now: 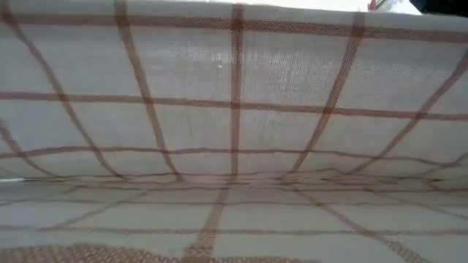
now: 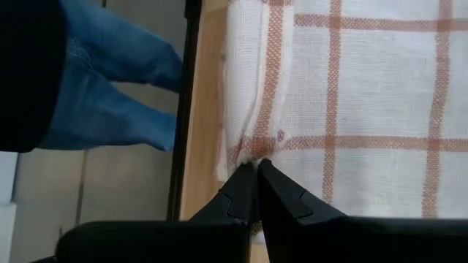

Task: Fold towel
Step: Fold the white checkered towel

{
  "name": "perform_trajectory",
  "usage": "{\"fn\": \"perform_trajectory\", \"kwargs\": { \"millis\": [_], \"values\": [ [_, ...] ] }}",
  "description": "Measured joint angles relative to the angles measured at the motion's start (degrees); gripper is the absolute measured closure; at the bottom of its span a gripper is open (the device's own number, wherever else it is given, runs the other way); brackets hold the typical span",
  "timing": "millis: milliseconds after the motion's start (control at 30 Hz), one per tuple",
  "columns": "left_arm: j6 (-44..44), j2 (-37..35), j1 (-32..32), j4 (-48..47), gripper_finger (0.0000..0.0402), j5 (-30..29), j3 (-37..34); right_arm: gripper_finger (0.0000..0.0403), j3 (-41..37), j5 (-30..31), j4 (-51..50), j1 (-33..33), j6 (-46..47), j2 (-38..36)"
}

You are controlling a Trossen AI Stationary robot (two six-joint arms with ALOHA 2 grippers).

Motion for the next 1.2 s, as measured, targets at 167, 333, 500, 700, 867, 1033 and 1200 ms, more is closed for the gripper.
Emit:
{"fn": "perform_trajectory", "kwargs": {
  "millis": [167,333,500,700,867,1033,1200],
  "values": [
    [1.45,3.24,0.01,1.33,0.0388,1.91,0.0,0.0403,0.0,-2.89,2.05,0.02,-1.27,2.51],
    [2.5,4.75,-0.6,1.57,0.0388,2.14,0.02,0.0403,0.0,-5.3,6.47,0.14,-0.91,5.07],
    [4.04,4.97,-2.03,1.53,0.0382,0.36,0.02,0.039,0.0,-6.01,8.63,0.73,1.58,6.6],
    [3.68,4.97,-3.11,-5.13,0.0305,-1.65,0.02,0.0303,0.0,-9.69,8.23,0.98,6.45,6.59],
    [4.03,4.97,-3.03,-10.73,0.0261,-2.01,0.02,0.0242,0.0,-15.23,5.67,1.56,9.97,6.06],
    [4.88,4.97,-2.85,-10.39,0.0252,-5.76,0.02,0.0227,0.0,-12.07,-0.94,3.03,10.22,5.53],
    [4.11,5.47,-2.72,-5.1,0.0251,-13.59,0.02,0.0227,0.0,-4.94,-1.43,3.43,9.13,5.53]
  ]
}}
